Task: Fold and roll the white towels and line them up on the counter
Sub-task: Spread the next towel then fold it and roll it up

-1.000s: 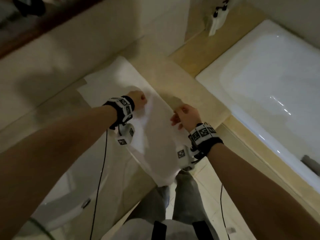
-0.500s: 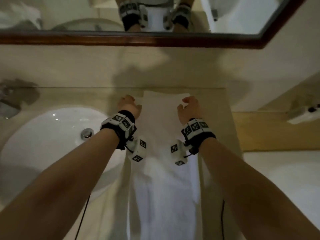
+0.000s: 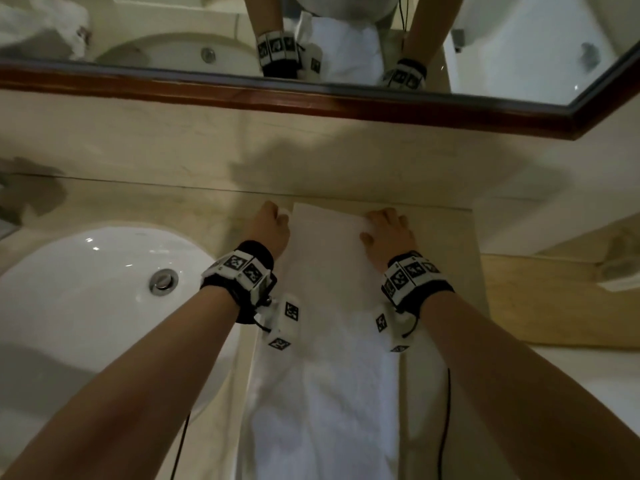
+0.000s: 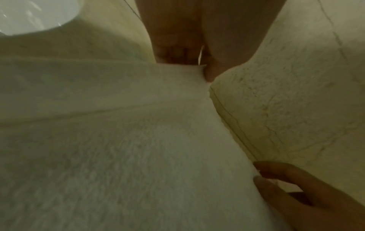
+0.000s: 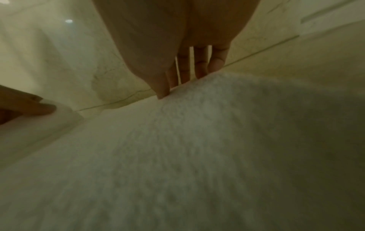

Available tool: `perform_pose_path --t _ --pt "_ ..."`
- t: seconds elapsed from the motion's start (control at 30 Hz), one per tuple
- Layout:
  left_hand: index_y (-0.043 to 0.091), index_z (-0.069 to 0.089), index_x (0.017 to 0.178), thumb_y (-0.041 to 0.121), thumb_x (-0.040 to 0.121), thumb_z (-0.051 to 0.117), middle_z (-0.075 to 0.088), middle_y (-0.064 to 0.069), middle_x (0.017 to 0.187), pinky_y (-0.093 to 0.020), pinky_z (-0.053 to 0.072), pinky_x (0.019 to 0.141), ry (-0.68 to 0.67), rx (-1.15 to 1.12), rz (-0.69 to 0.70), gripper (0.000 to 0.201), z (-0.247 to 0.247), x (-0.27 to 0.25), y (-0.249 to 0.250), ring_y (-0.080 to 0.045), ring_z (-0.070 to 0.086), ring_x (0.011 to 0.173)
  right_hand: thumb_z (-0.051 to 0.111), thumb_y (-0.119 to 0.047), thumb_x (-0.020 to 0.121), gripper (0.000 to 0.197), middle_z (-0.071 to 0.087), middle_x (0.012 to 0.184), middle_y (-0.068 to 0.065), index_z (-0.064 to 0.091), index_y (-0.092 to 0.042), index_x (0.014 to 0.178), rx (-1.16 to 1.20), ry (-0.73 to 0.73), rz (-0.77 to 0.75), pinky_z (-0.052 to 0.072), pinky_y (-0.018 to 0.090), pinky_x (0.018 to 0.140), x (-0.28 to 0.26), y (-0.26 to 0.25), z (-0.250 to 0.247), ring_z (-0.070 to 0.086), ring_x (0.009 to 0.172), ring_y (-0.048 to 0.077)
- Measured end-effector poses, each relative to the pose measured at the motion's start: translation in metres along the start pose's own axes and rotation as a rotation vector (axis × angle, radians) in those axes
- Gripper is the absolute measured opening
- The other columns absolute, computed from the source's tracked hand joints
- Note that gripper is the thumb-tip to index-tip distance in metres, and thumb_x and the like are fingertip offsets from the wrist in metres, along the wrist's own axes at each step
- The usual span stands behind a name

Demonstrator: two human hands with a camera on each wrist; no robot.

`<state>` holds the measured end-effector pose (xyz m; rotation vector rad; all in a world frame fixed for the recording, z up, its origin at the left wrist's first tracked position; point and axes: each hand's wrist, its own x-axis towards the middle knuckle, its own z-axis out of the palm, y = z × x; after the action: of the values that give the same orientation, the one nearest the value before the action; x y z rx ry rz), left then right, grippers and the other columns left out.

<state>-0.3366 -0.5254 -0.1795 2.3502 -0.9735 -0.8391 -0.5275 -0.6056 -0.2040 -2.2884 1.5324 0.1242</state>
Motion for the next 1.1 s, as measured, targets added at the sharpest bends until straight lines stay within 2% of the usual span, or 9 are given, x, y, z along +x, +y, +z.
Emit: perform_pose_path --t 0.07,0.23,0.37,0.47,0.53,0.63,0.7,0.9,1.1 --pt "0.003 0.044 0.106 0.019 0.101 0.035 0.05 -0.005 0.085 -0.028 0.033 0.074 -0.003 -0.093 -0.025 0.02 0.003 0.002 0.001 -0.025 0.049 0.09 0.044 -0.028 0.095 0.037 0.036 0.138 0.007 0.045 -0.017 0.131 0.025 0.003 0.006 0.035 0.04 0.099 0.002 0.001 0.0 0.036 0.123 0.029" --pt "-0.004 0.043 0.126 0.024 0.102 0.03 0.051 -0.022 0.127 -0.035 0.038 0.093 -0.054 -0.316 -0.123 0.04 0.007 0.004 0.006 -0.033 0.05 0.117 0.047 -0.02 0.094 0.022 0.043 0.125 0.012 0.051 -0.009 0.114 0.155 0.049 0.065 0.038 0.04 0.095 0.008 0.004 -0.006 0.042 0.114 0.031" --pt "-0.001 0.046 0.123 0.022 0.101 0.03 0.053 -0.015 0.117 -0.033 0.039 0.093 0.014 -0.361 -0.122 0.036 0.007 0.007 0.008 -0.026 0.05 0.11 0.045 -0.017 0.096 0.02 0.043 0.123 0.014 0.052 -0.006 0.11 0.176 0.084 0.049 0.04 0.04 0.092 0.006 0.01 -0.009 0.043 0.112 0.032" --pt "0.007 0.05 0.104 0.016 0.098 0.039 0.052 -0.009 0.099 -0.028 0.039 0.078 0.199 -0.218 -0.065 0.015 0.006 0.004 0.004 -0.024 0.047 0.098 0.043 -0.016 0.096 0.019 0.045 0.119 0.015 0.051 -0.005 0.109 0.215 0.096 0.044 0.043 0.041 0.091 0.004 0.013 -0.009 0.044 0.109 0.032" --pt "0.006 0.051 0.113 0.019 0.094 0.049 0.05 -0.015 0.118 -0.036 0.037 0.092 0.255 0.085 0.138 0.024 0.009 0.002 -0.001 -0.032 0.044 0.112 0.044 -0.016 0.095 0.018 0.047 0.116 0.015 0.051 -0.005 0.107 0.239 0.093 0.028 0.044 0.042 0.09 0.005 0.013 -0.008 0.046 0.107 0.032" --pt "0.008 0.052 0.12 0.043 0.089 0.054 0.047 -0.012 0.125 -0.041 0.038 0.101 0.017 0.356 0.278 0.047 0.022 0.0 0.002 -0.032 0.043 0.117 0.047 -0.016 0.094 0.018 0.047 0.117 0.014 0.05 -0.005 0.108 0.218 0.069 0.019 0.044 0.04 0.089 0.005 0.011 -0.009 0.047 0.106 0.032" --pt "0.006 0.049 0.121 0.044 0.088 0.054 0.046 -0.013 0.125 -0.041 0.04 0.1 -0.072 0.43 0.234 0.05 0.029 0.001 0.006 -0.034 0.046 0.114 0.049 -0.016 0.093 0.021 0.046 0.119 0.014 0.049 -0.005 0.111 0.21 0.07 0.04 0.044 0.04 0.09 0.004 0.013 -0.009 0.048 0.107 0.032" --pt "-0.001 0.054 0.108 0.026 0.099 0.04 0.06 -0.02 0.109 -0.033 0.041 0.081 -0.02 0.178 0.136 0.031 0.011 0.002 0.009 -0.035 0.057 0.102 0.05 -0.019 0.091 0.029 0.046 0.123 0.013 0.049 -0.006 0.117 0.194 -0.01 0.072 0.042 0.033 0.087 0.006 0.028 -0.019 0.049 0.11 0.031" --pt "-0.011 0.056 0.11 0.017 0.099 0.034 0.06 -0.028 0.114 -0.038 0.044 0.09 -0.011 0.023 -0.143 0.037 -0.006 0.007 -0.004 -0.039 0.057 0.108 0.051 -0.026 0.093 0.034 0.044 0.128 0.014 0.052 -0.007 0.121 0.117 -0.12 -0.04 0.041 0.034 0.095 0.017 0.021 -0.024 0.048 0.113 0.031"
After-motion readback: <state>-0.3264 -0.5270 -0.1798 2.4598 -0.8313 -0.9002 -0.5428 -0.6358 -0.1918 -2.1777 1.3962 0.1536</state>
